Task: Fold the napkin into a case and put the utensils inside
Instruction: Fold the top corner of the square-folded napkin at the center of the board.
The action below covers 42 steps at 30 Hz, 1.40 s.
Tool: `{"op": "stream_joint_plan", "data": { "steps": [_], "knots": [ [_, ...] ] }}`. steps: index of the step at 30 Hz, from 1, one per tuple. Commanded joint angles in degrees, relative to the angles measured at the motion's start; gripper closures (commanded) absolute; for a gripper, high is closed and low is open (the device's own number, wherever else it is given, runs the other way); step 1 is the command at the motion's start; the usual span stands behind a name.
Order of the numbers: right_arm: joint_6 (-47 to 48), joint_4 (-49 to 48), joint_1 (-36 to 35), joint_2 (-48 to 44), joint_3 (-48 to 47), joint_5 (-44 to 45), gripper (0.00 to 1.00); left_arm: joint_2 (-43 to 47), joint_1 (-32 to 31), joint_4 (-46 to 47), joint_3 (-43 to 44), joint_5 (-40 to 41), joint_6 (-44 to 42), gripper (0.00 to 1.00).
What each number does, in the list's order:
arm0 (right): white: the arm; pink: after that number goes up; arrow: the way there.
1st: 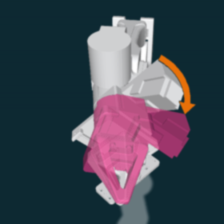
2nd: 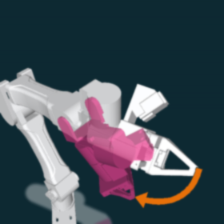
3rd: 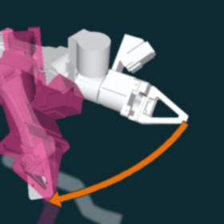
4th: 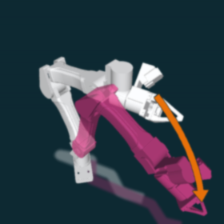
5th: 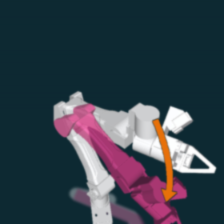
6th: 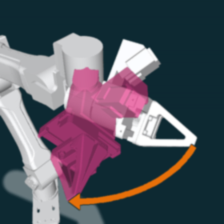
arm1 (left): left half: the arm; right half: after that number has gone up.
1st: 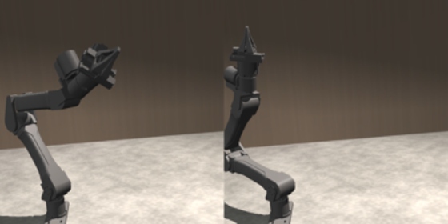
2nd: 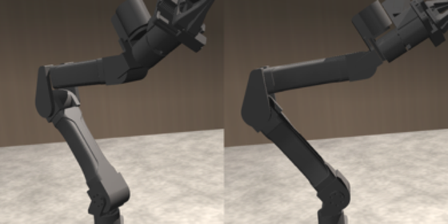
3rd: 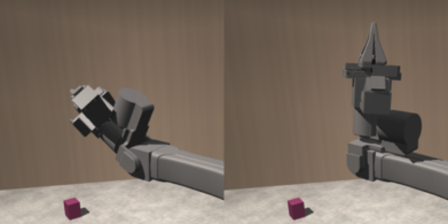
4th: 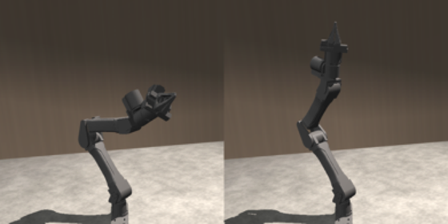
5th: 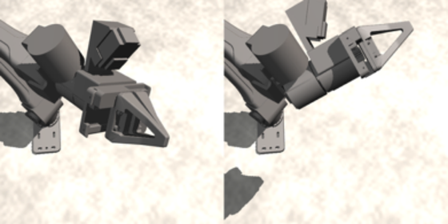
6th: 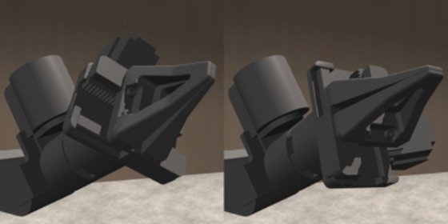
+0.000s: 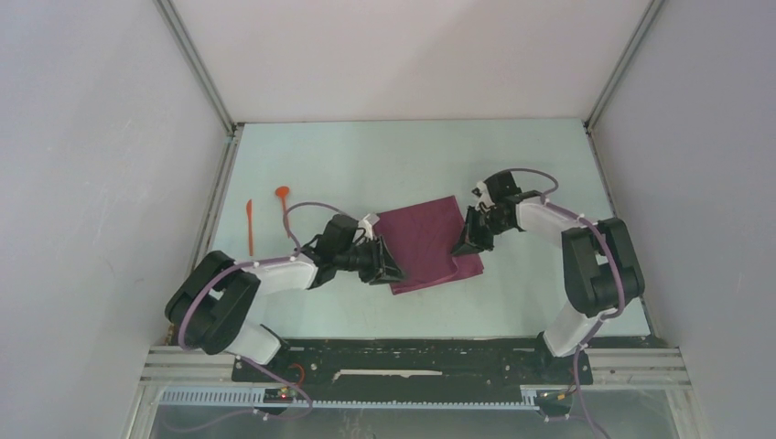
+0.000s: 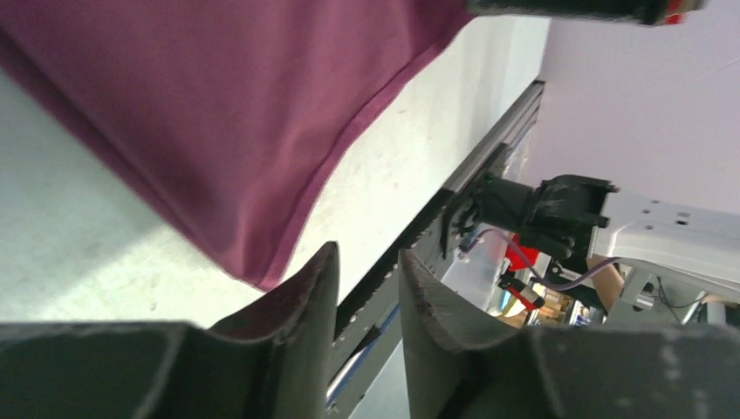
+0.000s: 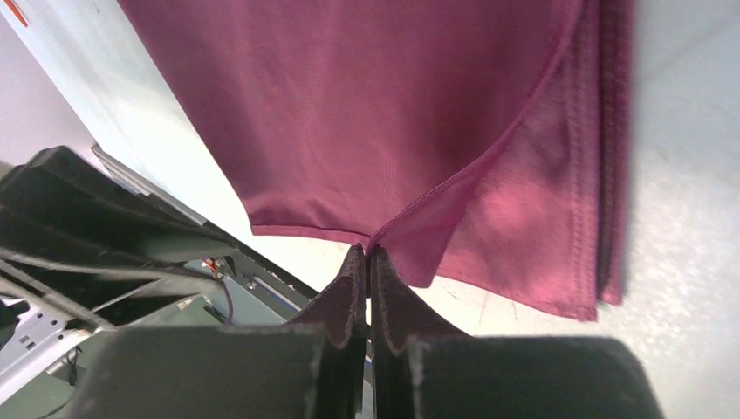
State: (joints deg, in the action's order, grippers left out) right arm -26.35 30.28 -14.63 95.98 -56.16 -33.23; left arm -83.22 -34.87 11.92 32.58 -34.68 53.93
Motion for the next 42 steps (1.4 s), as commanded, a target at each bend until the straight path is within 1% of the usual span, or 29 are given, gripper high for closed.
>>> {"op": "stream_joint_plan", "data": {
  "steps": [1,2,3,7,11,15,20,23,28,32,35,42],
  "knots": [
    [1.2,0.8,-3.5,3.0,-5.0,0.1,1.00,-3.0,-0.1,2.0,-2.6,0.2,0.6,0.69],
    [1.1,0.7,-4.8,4.0,-6.6,-0.2,1.00,-3.8,0.0,2.1,-3.0,0.4,0.6,0.73],
    [0.9,0.7,-5.4,5.0,-7.5,-0.4,1.00,-4.1,0.0,2.6,-3.5,0.5,0.6,0.74],
    [-0.7,-1.0,-9.0,9.8,-13.3,-2.4,1.00,-6.1,-0.1,3.2,-4.1,1.2,0.1,0.77],
    [-2.7,-1.4,-12.4,15.8,-21.8,-4.5,1.00,-7.8,-0.1,3.7,-4.4,1.9,-0.1,0.78],
    [-5.0,-2.9,-15.0,22.0,-28.3,-4.3,1.00,-9.0,-0.1,4.1,-5.1,2.0,-0.2,0.79],
    [-9.3,-9.0,-16.2,27.3,-33.5,-5.6,1.00,-10.4,0.1,5.8,-5.4,1.2,0.5,0.80],
    [-10.5,-9.1,-16.5,30.6,-37.6,-6.6,1.00,-10.7,0.3,5.9,-5.6,0.9,0.6,0.81],
    [-10.8,-9.7,-16.2,33.0,-40.2,-5.5,1.00,-10.1,0.7,6.3,-6.4,0.8,0.6,0.80],
    [-11.4,-10.6,-16.0,34.4,-41.0,-6.1,1.00,-7.8,0.9,5.8,-6.2,0.9,0.3,0.74],
    [-11.7,-11.1,-15.9,34.8,-41.2,-6.3,1.00,-4.3,1.1,2.2,-5.1,2.3,-1.3,0.69],
    [-12.6,-12.6,-15.1,35.7,-41.8,-6.7,1.00,5.4,2.6,-7.0,-4.2,5.6,-3.9,0.68]
  ]
}}
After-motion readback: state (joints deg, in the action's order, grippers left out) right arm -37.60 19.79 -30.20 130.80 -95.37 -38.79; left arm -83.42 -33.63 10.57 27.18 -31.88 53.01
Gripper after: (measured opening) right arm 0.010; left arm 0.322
